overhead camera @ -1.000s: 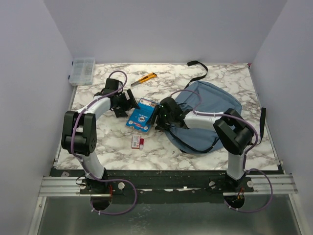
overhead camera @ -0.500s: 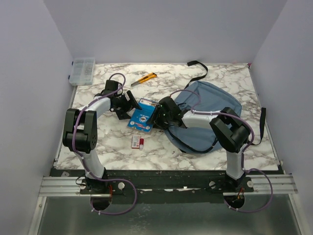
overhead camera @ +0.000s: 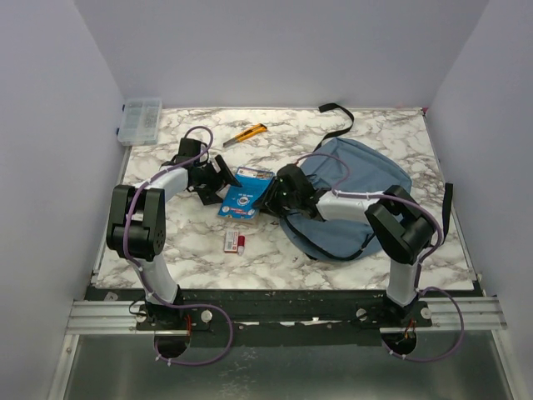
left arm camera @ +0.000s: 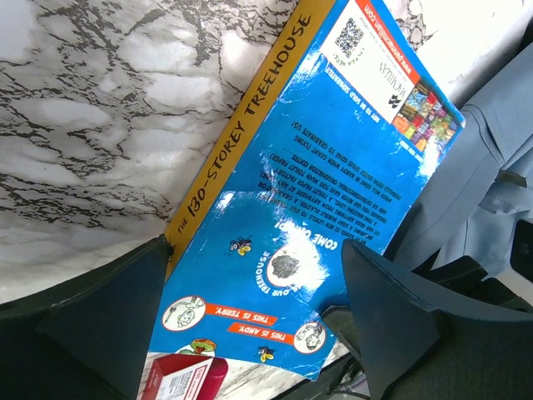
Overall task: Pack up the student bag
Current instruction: Pick up the book from the center of the board.
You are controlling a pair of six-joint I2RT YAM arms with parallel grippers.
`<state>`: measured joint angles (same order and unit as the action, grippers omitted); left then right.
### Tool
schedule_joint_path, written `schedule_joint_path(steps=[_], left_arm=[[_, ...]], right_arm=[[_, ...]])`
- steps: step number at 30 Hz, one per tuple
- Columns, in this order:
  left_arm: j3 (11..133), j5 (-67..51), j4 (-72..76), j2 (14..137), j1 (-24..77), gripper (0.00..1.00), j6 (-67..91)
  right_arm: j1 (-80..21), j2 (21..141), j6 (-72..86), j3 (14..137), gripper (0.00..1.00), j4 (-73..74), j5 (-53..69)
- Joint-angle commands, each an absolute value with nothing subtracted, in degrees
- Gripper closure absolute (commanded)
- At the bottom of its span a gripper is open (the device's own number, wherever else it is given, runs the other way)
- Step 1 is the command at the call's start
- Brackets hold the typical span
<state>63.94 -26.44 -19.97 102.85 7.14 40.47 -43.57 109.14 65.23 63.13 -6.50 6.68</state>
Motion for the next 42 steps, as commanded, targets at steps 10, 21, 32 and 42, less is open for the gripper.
schedule_joint_path(steps=[10,21,32,42], left_arm=[[62.96,-27.88,-21.03,97.01,9.62,0.15,39.61],[63.72,-9.10,-24.84,78.71,13.18,0.14,27.05],[58.55,-6.80,-23.99,59.00,11.88,0.10,34.97],[44.77,-21.62,-11.76,49.76,10.28,0.09,50.48]], right_arm=[[-42.89,105.83,70.78,59.16,0.99,-18.87,8.26],[-38.35,102.80,72.94,57.91,1.00,-29.37,20.38],[-33.79,98.81,87.60,48.96,0.99,-54.51,29.29],[-33.76,97.95,99.38,44.27,0.99,-70.83,29.49]])
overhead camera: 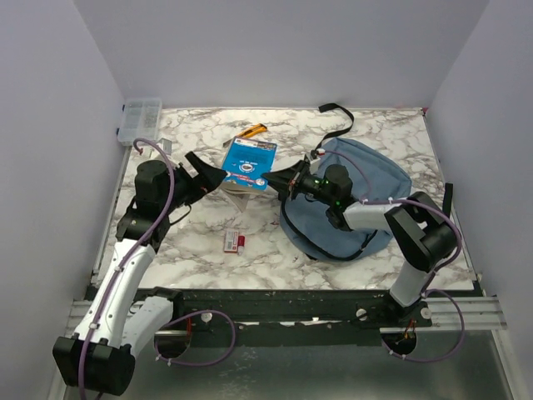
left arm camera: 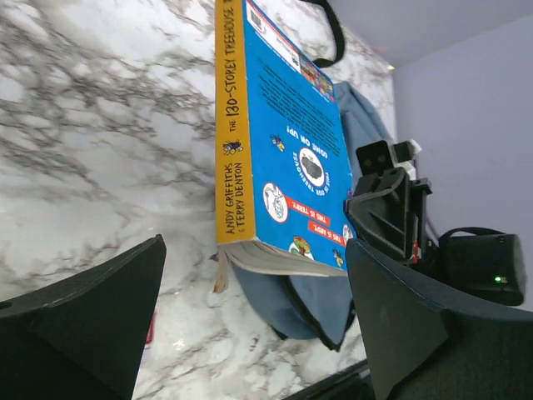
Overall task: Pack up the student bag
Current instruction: Pick up the book from the center of the board.
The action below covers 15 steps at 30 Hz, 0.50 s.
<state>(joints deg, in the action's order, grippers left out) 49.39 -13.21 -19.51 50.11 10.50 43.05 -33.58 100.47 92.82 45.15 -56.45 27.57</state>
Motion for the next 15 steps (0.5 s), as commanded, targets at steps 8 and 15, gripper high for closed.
schedule_joint_path(steps=[8,15], left_arm=[[37.09,-28.06,6.19,49.86,14.73,0.12,58.97],[35.85,-17.46,10.02,49.55,21.15,0.23,64.59]], right_arm=[[-33.84,96.15,100.72,42.24,0.99,-73.78,28.13],[-36.12,91.99,97.30,36.30,0.99,-76.33,20.11]])
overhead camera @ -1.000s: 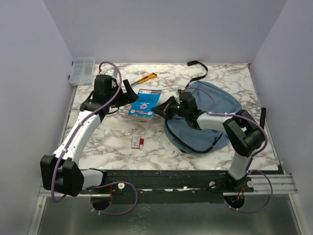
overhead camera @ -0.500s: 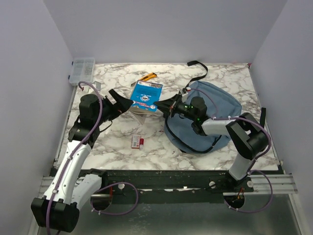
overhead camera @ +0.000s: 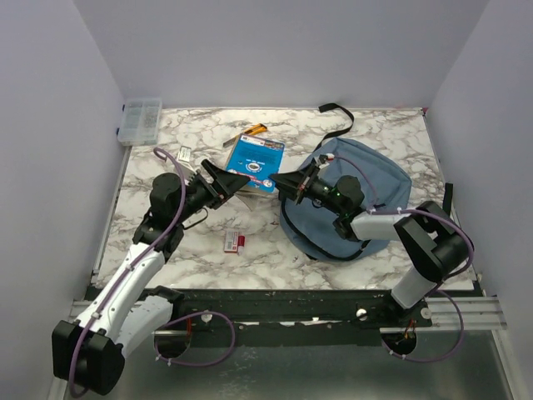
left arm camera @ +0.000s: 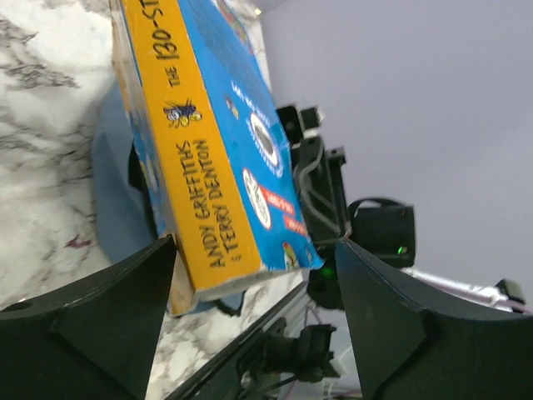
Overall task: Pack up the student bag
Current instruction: Pick up the book from the center of the board.
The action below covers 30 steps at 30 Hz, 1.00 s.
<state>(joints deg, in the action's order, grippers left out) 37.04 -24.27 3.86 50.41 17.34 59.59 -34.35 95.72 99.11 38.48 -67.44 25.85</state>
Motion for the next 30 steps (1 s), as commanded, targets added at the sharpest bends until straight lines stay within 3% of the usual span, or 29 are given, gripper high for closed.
schedule_joint_path(steps=[1,5,9,14,17,22,25,30], left_arm=[[35.72,-15.72,10.79,49.49,22.28,0.24,65.05],[34.72,-12.25,14.21,49.44,24.41,0.32,67.46],[34.77,-10.87,15.18,48.80,25.28,0.50,67.28],[34.06,-10.57,15.38,47.93,25.66,0.74,64.72],[33.12,-9.20,15.13,45.14,25.58,0.86,59.54],[35.66,-2.38,5.58,39.21,25.31,1.00,47.14],[39.19,4.79,-3.48,37.95,25.31,1.00,39.42],[44.85,10.09,-14.33,39.36,25.22,1.00,31.21]], right_arm=[[-36.49,91.73,97.06,35.72,0.99,-76.73,19.19],[-38.71,91.04,96.06,33.61,0.99,-79.44,15.85],[-41.64,89.11,92.92,29.55,0.99,-81.65,10.03],[-43.27,85.28,86.03,27.54,0.98,-73.39,9.34],[-43.30,79.43,75.31,31.38,0.78,-52.26,10.99],[-43.28,72.51,46.93,45.17,0.32,-5.16,4.07],[-43.74,72.71,34.36,53.46,0.26,18.26,-5.68],[-49.54,75.34,24.34,59.69,0.23,34.67,-15.51]])
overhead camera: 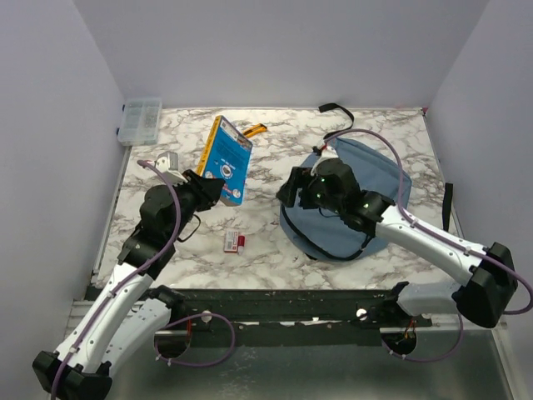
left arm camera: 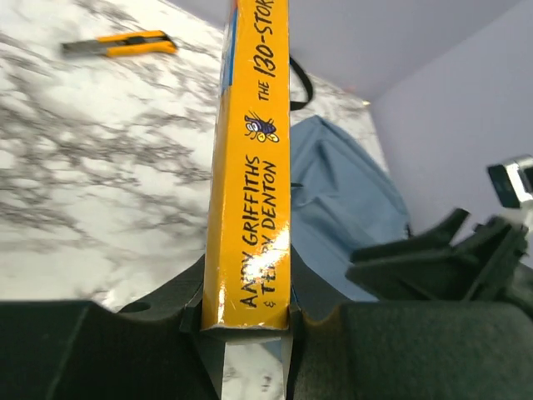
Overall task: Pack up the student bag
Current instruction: Pick up the book from the center of the board, then place the book in the student bag.
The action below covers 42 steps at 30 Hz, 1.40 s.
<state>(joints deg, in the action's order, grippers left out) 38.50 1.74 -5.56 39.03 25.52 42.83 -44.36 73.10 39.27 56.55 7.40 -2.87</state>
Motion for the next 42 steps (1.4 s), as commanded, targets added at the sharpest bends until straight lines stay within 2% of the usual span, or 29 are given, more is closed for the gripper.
schedule_joint_path(steps=[1,8,13,19,21,24,25,27,28,29,31,36,42], left_arm=[[46.17,10.48,-16.45,39.93,25.24,1.00,30.22],[48.76,8.58,-22.06,42.24,25.05,1.00,28.90],[48.18,5.65,-22.06,44.23,24.96,1.00,30.39],[48.52,1.03,-22.09,47.03,24.96,1.00,31.70],[48.59,0.07,-22.06,47.97,24.96,1.00,32.44],[49.19,-3.68,-22.08,49.11,24.97,1.00,33.21],[49.50,-4.56,-22.09,49.55,24.96,1.00,33.37],[50.04,-6.05,-22.06,50.07,24.96,1.00,33.46],[50.17,-6.57,-22.06,50.23,24.96,1.00,33.61],[50.27,-7.04,-22.04,50.27,24.96,1.00,33.94],[50.44,-8.33,-22.06,50.27,24.96,1.00,34.55],[50.45,-17.40,-21.77,51.03,24.88,1.00,37.36],[50.87,-29.12,-20.33,53.47,24.24,1.00,41.29]], right_arm=[[-51.71,76.74,23.46,60.91,0.23,37.15,-18.43],[-60.84,86.60,21.76,64.63,0.23,47.69,-32.54],[-61.08,89.51,24.03,65.79,0.30,50.06,-39.21],[-61.08,86.04,24.23,64.90,0.51,49.55,-39.66],[-61.09,84.44,24.01,64.70,0.61,48.96,-39.65],[-61.09,82.39,23.57,64.75,0.86,48.38,-40.06],[-61.08,81.96,23.58,65.01,0.87,48.44,-40.11],[-61.13,81.19,22.99,65.30,0.73,48.27,-39.27],[-61.13,80.93,22.84,65.39,0.68,48.25,-39.05],[-61.10,80.80,22.50,65.48,0.69,48.02,-38.95],[-61.09,80.41,22.24,65.70,0.99,47.39,-39.87],[-60.62,79.16,25.24,68.42,0.99,45.83,-45.19],[-55.07,76.86,25.80,74.24,0.99,40.92,-41.91]])
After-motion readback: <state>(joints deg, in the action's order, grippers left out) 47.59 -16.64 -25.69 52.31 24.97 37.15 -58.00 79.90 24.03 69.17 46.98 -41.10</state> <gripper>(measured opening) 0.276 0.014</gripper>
